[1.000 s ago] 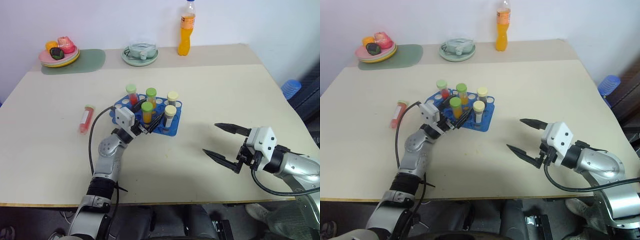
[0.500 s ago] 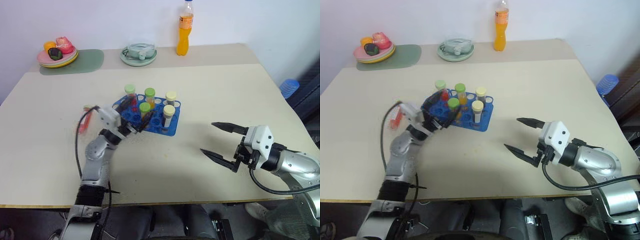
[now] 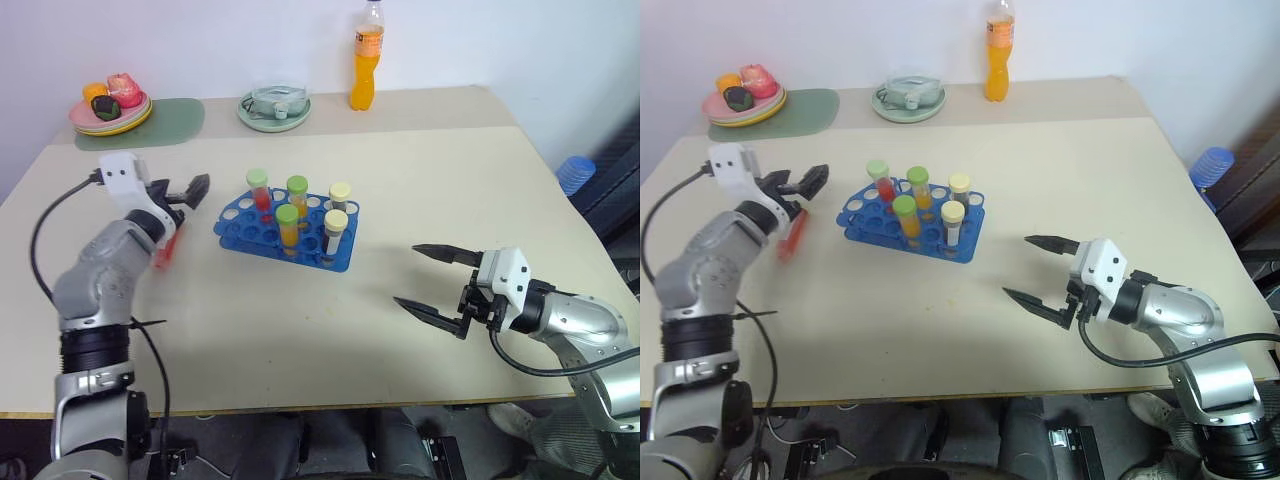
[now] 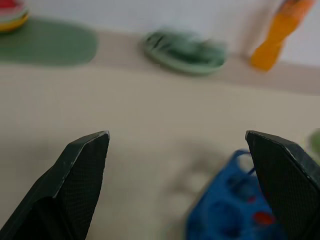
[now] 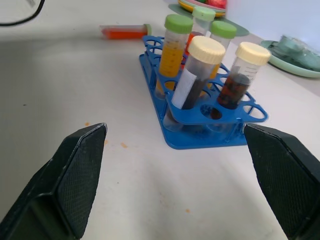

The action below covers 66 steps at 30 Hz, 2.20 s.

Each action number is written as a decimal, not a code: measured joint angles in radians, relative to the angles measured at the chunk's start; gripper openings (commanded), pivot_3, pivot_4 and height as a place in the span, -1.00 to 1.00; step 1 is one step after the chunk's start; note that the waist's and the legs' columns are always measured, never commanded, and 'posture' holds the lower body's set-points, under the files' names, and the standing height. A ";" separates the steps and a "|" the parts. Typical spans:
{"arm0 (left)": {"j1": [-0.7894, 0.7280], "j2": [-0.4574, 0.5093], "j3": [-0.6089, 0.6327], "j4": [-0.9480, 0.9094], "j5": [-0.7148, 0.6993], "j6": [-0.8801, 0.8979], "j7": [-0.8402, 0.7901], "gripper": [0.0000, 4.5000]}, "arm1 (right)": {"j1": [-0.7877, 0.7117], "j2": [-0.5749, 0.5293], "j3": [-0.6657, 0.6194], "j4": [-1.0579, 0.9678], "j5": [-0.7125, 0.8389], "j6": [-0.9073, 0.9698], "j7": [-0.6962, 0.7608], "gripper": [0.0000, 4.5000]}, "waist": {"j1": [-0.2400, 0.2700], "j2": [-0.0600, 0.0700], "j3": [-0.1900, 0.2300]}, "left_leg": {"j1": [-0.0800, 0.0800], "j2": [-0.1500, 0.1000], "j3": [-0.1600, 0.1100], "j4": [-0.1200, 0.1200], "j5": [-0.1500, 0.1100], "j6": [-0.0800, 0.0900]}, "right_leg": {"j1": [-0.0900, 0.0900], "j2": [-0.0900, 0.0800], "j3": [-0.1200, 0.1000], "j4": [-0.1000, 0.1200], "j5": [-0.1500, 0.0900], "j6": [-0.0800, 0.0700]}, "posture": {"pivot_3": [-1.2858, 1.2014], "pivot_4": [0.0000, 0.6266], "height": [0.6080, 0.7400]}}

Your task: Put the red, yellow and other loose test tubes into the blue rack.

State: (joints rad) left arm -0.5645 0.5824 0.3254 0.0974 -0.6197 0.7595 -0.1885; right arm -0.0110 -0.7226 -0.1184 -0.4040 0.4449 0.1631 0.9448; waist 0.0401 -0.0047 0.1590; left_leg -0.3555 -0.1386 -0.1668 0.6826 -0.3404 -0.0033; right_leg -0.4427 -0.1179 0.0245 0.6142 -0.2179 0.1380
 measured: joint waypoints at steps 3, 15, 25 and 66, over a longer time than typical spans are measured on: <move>-0.127 0.184 -0.121 0.084 0.040 0.265 -0.048 0.98 | -0.009 0.007 0.011 0.010 -0.008 -0.013 0.004 1.00 | 0.000 -0.004 0.002 | 0.001 -0.001 -0.001 0.000 0.000 -0.001 | 0.000 0.000 0.000 0.001 0.000 0.000 | 0.03 -0.52 1.00; -0.515 0.189 -0.353 0.757 0.315 0.354 -0.183 0.98 | 0.003 0.032 0.027 0.015 -0.027 -0.036 -0.012 1.00 | 0.001 -0.005 0.003 | -0.001 -0.001 -0.001 0.000 0.001 -0.001 | -0.001 0.000 -0.001 0.001 0.000 0.000 | 0.03 -0.52 1.00; -0.658 0.066 -0.358 1.043 0.438 0.294 -0.212 0.75 | 0.055 0.035 0.019 -0.027 -0.029 -0.030 -0.042 1.00 | -0.008 -0.005 0.003 | 0.000 -0.001 -0.001 0.000 0.001 -0.001 | -0.001 0.000 -0.001 0.001 0.000 0.000 | 0.03 -0.52 1.00; 0.135 -0.238 -0.156 -0.059 0.349 -0.809 -0.385 -0.66 | 0.124 0.033 -0.058 -0.034 -0.017 0.004 -0.037 1.00 | -0.020 -0.005 0.002 | 0.000 -0.001 0.000 0.001 0.000 -0.001 | 0.001 -0.001 -0.001 0.000 0.000 0.000 | 0.03 -0.52 1.00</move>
State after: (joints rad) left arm -0.4294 0.3448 0.1691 0.0386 -0.2706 -0.0493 -0.5733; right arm 0.1134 -0.6893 -0.1765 -0.4379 0.4275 0.1668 0.9080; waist 0.0202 -0.0094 0.1612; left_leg -0.3555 -0.1392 -0.1666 0.6836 -0.3400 -0.0039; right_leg -0.4418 -0.1192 0.0238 0.6145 -0.2178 0.1381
